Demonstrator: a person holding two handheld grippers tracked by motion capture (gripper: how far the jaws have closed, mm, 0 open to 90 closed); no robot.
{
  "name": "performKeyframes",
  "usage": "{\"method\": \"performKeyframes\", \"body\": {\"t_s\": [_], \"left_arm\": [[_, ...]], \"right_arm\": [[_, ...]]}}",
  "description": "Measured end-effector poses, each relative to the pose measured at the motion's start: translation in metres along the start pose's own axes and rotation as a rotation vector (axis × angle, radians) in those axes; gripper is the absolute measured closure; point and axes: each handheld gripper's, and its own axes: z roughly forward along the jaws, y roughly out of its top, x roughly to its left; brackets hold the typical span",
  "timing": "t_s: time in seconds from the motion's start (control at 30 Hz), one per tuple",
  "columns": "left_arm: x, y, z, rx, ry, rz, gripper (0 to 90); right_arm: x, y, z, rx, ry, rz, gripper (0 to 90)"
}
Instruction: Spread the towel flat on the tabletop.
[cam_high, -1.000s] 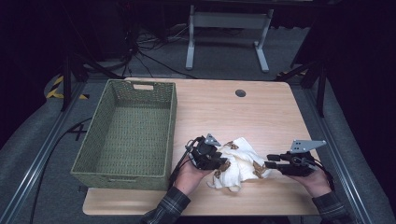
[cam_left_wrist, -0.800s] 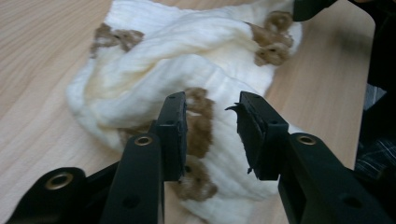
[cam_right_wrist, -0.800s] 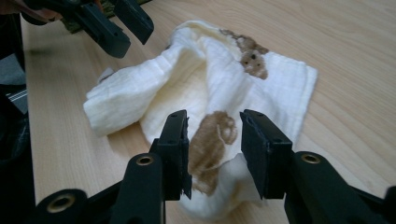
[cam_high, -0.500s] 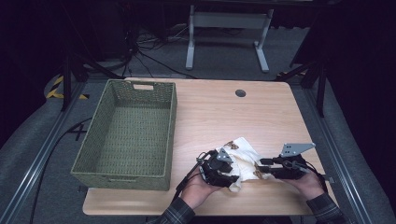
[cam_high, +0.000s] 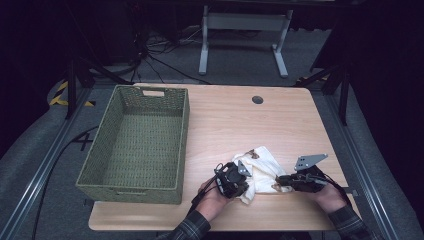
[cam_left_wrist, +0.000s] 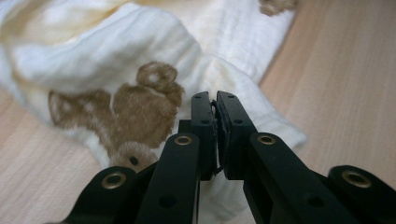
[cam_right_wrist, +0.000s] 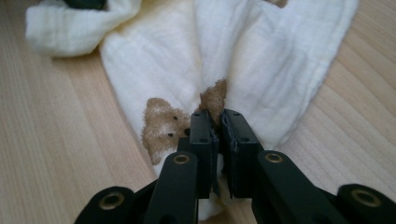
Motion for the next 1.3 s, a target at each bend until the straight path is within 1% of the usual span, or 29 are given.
{"method": "performKeyframes", "body": {"t_s": [0.13, 0.17, 0.2, 0.23, 0.27, 0.3, 0.33, 0.37, 0.43, 0.5, 0.53, 0.6, 0.67, 0.7, 0.77, 0.8, 0.83, 0.9, 0.97, 1.0, 1.03, 1.07, 1.1, 1.13, 1.17, 1.2, 1.23, 1.27, 1.3], "left_arm": [[0.008, 0.0, 0.0, -0.019, 0.017, -0.031, 86.0], [0.009, 0.0, 0.0, -0.015, 0.021, -0.039, 86.1], [0.011, 0.0, 0.0, -0.028, 0.027, -0.04, 86.0], [0.011, 0.0, 0.0, -0.028, 0.027, -0.04, 85.9], [0.012, 0.0, 0.0, -0.029, 0.035, -0.051, 85.9], [0.015, -0.001, -0.001, -0.036, 0.044, -0.062, 85.5], [0.015, -0.001, -0.001, -0.036, 0.044, -0.062, 85.1], [0.017, -0.002, -0.002, -0.037, 0.051, -0.065, 85.1], [0.021, -0.002, -0.003, -0.038, 0.079, -0.076, 84.9], [0.023, -0.004, -0.004, -0.029, 0.125, -0.081, 84.0], [0.025, -0.004, -0.004, -0.027, 0.125, -0.085, 83.3], [0.027, -0.006, -0.007, -0.037, 0.1, -0.112, 82.5], [0.026, -0.006, -0.012, -0.071, 0.089, -0.107, 80.9], [0.024, -0.006, -0.016, -0.087, 0.07, -0.119, 80.4], [0.019, -0.006, -0.021, -0.102, 0.059, -0.097, 77.2], [0.017, -0.006, -0.023, -0.11, 0.049, -0.098, 75.0], [0.013, -0.006, -0.025, -0.12, 0.028, -0.095, 73.1], [0.007, -0.006, -0.026, -0.123, 0.018, -0.083, 69.0], [0.0, -0.004, -0.024, -0.117, 0.004, -0.057, 64.7], [-0.004, -0.004, -0.023, -0.112, 0.006, -0.047, 61.9], [-0.006, -0.004, -0.022, -0.107, 0.013, -0.034, 59.7], [-0.008, -0.004, -0.02, -0.083, 0.023, -0.021, 58.0], [-0.011, -0.005, -0.016, -0.076, 0.035, -0.004, 56.5], [-0.011, -0.006, -0.014, -0.071, 0.037, 0.004, 54.7], [-0.012, -0.007, -0.01, -0.064, 0.031, -0.002, 54.9], [-0.012, -0.007, -0.009, -0.045, 0.041, 0.003, 56.7], [-0.012, -0.007, -0.007, -0.046, 0.052, 0.02, 62.0], [-0.011, -0.007, -0.007, -0.024, 0.052, 0.025, 68.4], [-0.01, -0.007, -0.006, -0.027, 0.047, 0.012, 73.4]], "right_arm": [[0.006, -0.003, -0.002, 0.005, 0.031, -0.005, 83.3], [0.007, -0.004, -0.002, 0.005, 0.043, -0.005, 83.3], [0.009, -0.005, -0.003, 0.005, 0.056, -0.004, 83.3], [0.009, -0.005, -0.003, 0.005, 0.056, -0.004, 83.3], [0.012, -0.006, -0.003, 0.006, 0.064, -0.007, 83.2], [0.017, -0.008, -0.004, 0.013, 0.087, -0.006, 83.3], [0.017, -0.008, -0.004, 0.013, 0.087, -0.006, 83.3], [0.02, -0.009, -0.004, 0.013, 0.102, -0.01, 83.2], [0.025, -0.01, -0.004, 0.022, 0.128, -0.013, 83.2], [0.028, -0.011, -0.005, 0.026, 0.138, -0.014, 83.3], [0.03, -0.012, -0.006, 0.031, 0.145, -0.016, 83.1], [0.031, -0.012, -0.007, 0.032, 0.143, -0.019, 82.0], [0.03, -0.012, -0.011, 0.004, 0.128, -0.026, 78.3], [0.029, -0.011, -0.013, -0.013, 0.123, -0.025, 77.3], [0.026, -0.009, -0.02, -0.065, 0.106, -0.019, 75.0], [0.025, -0.007, -0.024, -0.088, 0.096, -0.012, 73.6], [0.024, -0.006, -0.025, -0.101, 0.09, -0.013, 72.5], [0.023, -0.004, -0.029, -0.126, 0.078, -0.003, 69.5], [0.023, -0.001, -0.028, -0.126, 0.069, -0.008, 67.3], [0.023, 0.001, -0.027, -0.124, 0.062, -0.011, 66.9], [0.023, 0.002, -0.026, -0.128, 0.059, -0.01, 66.1], [0.023, 0.003, -0.025, -0.124, 0.06, -0.007, 65.3], [0.023, 0.005, -0.023, -0.125, 0.061, -0.009, 64.7], [0.023, 0.007, -0.02, -0.118, 0.059, -0.008, 64.2], [0.023, 0.007, -0.018, -0.115, 0.054, -0.01, 64.2], [0.023, 0.008, -0.015, -0.105, 0.045, -0.008, 64.7], [0.023, 0.009, -0.011, -0.093, 0.037, -0.009, 66.8], [0.023, 0.009, -0.008, -0.079, 0.033, -0.008, 69.5], [0.022, 0.009, -0.006, -0.064, 0.024, -0.011, 73.0]]}}
